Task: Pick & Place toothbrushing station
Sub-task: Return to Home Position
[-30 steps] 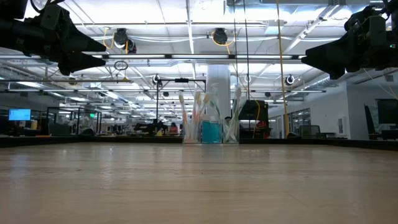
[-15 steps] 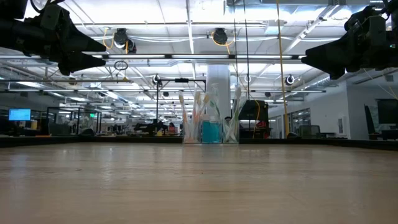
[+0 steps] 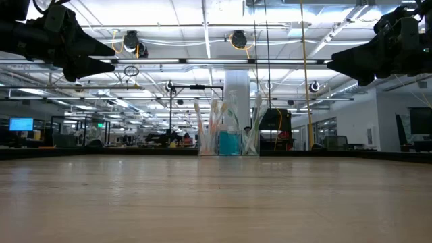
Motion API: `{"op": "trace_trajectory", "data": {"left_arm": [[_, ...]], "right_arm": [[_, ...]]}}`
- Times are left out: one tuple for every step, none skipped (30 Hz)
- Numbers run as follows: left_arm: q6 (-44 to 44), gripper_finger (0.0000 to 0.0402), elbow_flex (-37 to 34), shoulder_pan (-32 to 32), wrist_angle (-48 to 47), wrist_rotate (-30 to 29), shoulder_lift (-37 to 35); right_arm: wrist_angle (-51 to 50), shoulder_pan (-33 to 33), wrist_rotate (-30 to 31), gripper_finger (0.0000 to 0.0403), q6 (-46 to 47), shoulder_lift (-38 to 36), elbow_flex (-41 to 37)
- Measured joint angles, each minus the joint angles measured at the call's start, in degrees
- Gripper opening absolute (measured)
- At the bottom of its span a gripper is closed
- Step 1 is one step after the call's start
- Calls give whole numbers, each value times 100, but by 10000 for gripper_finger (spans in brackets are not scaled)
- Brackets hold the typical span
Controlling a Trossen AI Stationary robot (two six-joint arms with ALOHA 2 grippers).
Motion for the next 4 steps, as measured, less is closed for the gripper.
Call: {"op": "trace_trajectory", "data": {"left_arm": [[0, 308, 0, 0, -1, 0, -1], [0, 308, 0, 0, 1, 0, -1], [0, 308, 0, 0, 1, 0, -1], [0, 308, 0, 0, -1, 0, 0]], "right_arm": [[-1, -2, 0, 171, 0, 0, -1], [0, 0, 0, 171, 0, 0, 0], [0, -1, 0, 172, 1, 0, -1], [0, 0, 0, 173, 1, 0, -1]]}}
